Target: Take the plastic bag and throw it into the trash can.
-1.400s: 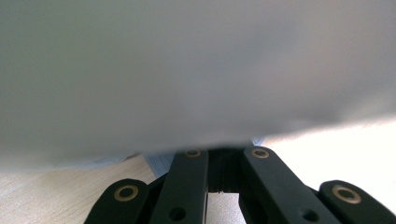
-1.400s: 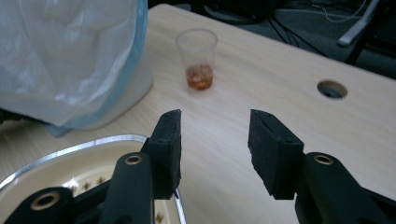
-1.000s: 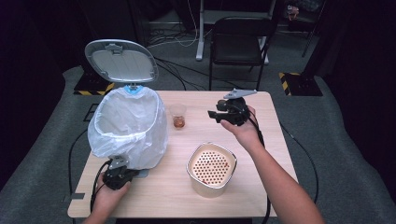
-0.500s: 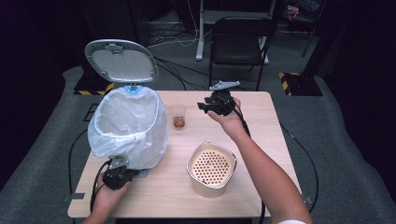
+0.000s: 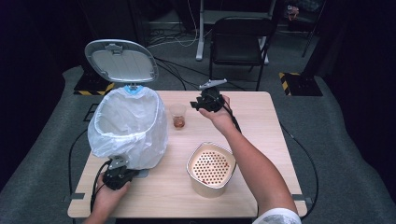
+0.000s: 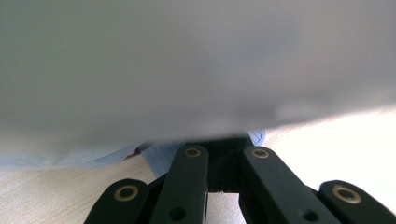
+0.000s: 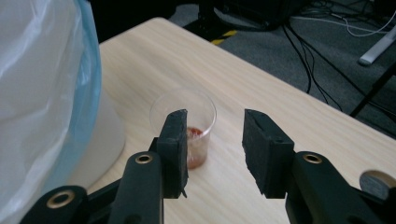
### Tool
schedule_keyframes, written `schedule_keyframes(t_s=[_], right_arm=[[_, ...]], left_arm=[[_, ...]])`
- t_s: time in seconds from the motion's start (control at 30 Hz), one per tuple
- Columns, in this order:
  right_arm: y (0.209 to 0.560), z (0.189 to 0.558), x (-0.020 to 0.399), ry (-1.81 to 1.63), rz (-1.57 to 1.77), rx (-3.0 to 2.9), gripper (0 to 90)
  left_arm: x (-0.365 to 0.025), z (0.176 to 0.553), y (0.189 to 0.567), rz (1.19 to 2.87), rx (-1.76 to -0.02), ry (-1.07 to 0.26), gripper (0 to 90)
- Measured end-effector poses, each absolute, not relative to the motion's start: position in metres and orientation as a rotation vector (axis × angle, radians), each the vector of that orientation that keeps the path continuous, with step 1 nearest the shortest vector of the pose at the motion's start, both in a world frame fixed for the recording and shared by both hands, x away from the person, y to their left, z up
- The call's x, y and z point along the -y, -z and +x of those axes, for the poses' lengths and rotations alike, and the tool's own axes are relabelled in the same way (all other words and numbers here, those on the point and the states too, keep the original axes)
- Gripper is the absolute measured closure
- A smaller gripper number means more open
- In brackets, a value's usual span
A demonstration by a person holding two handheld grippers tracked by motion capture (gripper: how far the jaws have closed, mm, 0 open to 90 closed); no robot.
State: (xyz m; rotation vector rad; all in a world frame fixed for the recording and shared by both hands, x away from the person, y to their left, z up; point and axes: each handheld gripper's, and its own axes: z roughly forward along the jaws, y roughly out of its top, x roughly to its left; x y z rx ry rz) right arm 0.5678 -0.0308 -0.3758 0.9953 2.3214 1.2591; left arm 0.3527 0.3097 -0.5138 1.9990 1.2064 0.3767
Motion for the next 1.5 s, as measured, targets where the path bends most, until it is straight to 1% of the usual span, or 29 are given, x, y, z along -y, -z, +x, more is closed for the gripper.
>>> schedule_keyframes(t_s=[0.03, 0.07, 0.43, 0.83, 1.2, 1.5], right_arm=[[0.375, 0.571, 0.029, -1.246, 0.990, -2.328, 60.2], [0.374, 0.573, 0.026, -1.233, 0.978, -2.325, 60.2], [0.363, 0.594, 0.007, -1.183, 1.012, -2.340, 58.9], [0.385, 0.602, -0.004, -1.146, 1.033, -2.336, 58.5], [0.399, 0.601, -0.015, -1.098, 1.102, -2.332, 59.7], [0.408, 0.603, -0.016, -1.092, 1.111, -2.349, 59.2]], left_arm=[[-0.310, 0.353, 0.514, 1.997, -1.205, -0.373, 90.0], [-0.307, 0.353, 0.515, 1.947, -1.220, -0.366, 90.0], [-0.306, 0.352, 0.515, 1.941, -1.236, -0.371, 90.0], [-0.307, 0.352, 0.515, 1.939, -1.231, -0.364, 90.0], [-0.307, 0.352, 0.514, 1.944, -1.231, -0.364, 90.0], [-0.307, 0.352, 0.514, 1.945, -1.231, -0.364, 90.0]])
